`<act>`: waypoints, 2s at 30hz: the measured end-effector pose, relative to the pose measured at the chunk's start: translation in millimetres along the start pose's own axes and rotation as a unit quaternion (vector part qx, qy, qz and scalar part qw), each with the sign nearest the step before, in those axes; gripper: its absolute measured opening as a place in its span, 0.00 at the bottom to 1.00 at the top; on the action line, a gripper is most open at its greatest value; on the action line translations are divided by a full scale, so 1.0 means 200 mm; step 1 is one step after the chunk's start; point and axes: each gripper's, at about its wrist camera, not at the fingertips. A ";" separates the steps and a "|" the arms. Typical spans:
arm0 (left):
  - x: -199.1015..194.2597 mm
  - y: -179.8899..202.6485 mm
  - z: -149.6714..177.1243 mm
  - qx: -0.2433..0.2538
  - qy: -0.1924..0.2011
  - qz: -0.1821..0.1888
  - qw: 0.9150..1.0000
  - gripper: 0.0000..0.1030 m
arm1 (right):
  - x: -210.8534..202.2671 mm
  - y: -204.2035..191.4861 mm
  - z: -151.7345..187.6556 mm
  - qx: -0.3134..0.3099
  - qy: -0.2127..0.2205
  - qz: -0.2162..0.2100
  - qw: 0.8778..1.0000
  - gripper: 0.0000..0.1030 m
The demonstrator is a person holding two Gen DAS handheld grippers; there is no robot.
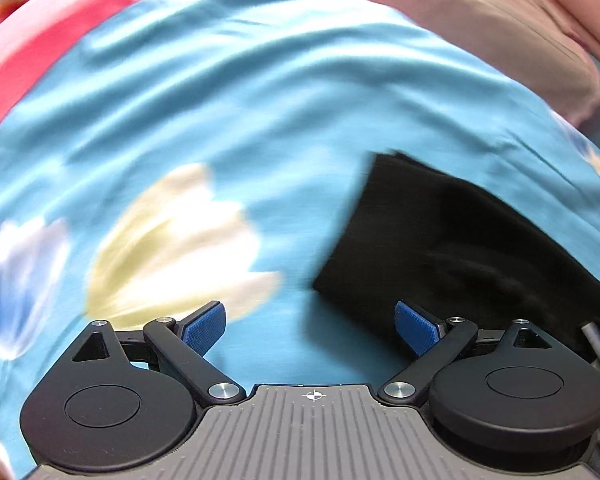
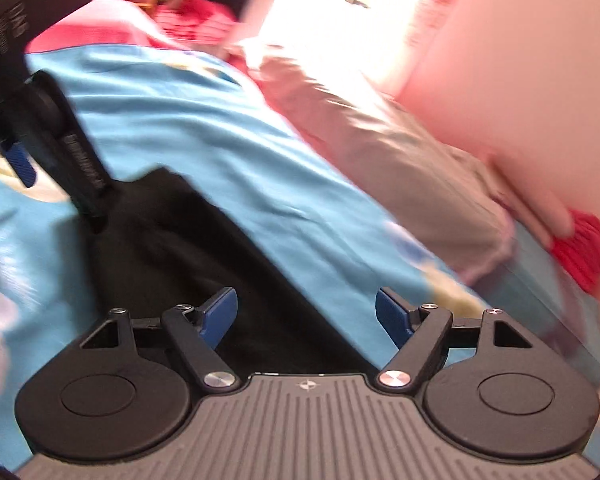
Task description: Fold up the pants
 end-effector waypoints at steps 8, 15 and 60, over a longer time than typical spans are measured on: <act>-0.07 -0.38 0.15 -0.076 0.015 -0.030 0.997 1.00 | 0.16 -0.50 -0.18 -0.055 -0.012 -0.022 0.998 0.77; -0.13 -0.47 0.31 -0.084 0.036 -0.048 0.995 1.00 | 0.26 -0.73 -0.25 -0.108 -0.015 0.011 0.994 0.85; -0.09 0.95 0.44 0.130 0.004 0.192 0.973 1.00 | -0.32 1.36 0.44 0.436 -0.018 -0.143 0.888 0.23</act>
Point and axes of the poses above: each gripper's, at about its wrist camera, not at the fingertips, and x roughly the way its jaws point, y to its right, z to its underside, and after that the axes turned 4 degrees about -y, right-handed
